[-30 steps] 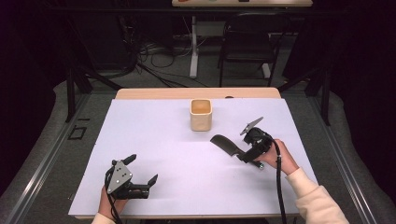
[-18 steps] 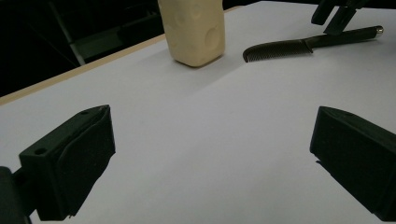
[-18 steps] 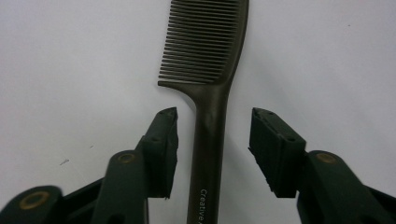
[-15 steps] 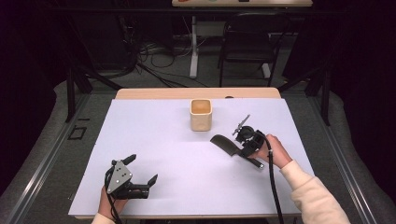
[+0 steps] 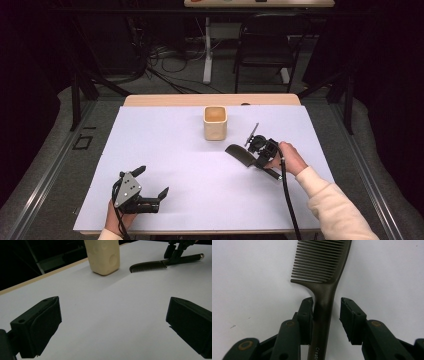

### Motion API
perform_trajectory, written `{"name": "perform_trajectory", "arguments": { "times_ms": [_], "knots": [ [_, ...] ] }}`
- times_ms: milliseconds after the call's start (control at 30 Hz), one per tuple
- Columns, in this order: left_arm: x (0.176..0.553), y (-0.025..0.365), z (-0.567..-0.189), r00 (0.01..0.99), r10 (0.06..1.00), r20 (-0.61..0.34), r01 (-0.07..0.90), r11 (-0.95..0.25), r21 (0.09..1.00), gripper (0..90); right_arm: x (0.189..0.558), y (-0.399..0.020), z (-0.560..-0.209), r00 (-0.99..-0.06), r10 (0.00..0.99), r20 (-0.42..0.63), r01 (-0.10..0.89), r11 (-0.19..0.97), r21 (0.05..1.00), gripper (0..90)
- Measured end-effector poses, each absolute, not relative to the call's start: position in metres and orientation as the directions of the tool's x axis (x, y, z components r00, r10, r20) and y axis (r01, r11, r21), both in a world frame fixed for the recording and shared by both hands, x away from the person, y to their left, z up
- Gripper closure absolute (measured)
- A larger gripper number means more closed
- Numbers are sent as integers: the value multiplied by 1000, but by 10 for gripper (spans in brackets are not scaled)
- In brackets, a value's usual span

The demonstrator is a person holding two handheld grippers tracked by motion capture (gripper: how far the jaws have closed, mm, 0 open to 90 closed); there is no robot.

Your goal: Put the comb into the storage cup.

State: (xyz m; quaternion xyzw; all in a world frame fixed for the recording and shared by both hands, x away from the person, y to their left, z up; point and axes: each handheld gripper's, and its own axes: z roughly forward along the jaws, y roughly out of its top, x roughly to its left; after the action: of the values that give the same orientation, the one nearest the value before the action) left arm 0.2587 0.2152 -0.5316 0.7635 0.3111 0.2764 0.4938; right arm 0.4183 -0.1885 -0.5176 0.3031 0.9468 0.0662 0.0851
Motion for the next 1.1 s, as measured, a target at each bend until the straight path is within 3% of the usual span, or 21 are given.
{"name": "perform_trajectory", "arguments": {
  "times_ms": [600,767,800,833,1100],
  "knots": [
    [258,215,-532,655,747,116,203,-322,925,1,421,-185,-525,-787,609,-100,595,791,139,716],
    [258,216,-531,656,746,116,202,-322,925,1,418,-189,-524,-776,625,-78,607,776,172,719],
    [258,216,-532,656,746,116,202,-321,925,1,416,-190,-528,-765,640,-69,609,754,244,719],
    [258,216,-531,656,745,117,201,-323,925,0,417,-191,-523,-776,626,-71,605,772,197,719],
    [258,215,-532,654,747,114,203,-320,925,0,410,-195,-513,-764,644,-39,611,742,276,720]
  ]
}}
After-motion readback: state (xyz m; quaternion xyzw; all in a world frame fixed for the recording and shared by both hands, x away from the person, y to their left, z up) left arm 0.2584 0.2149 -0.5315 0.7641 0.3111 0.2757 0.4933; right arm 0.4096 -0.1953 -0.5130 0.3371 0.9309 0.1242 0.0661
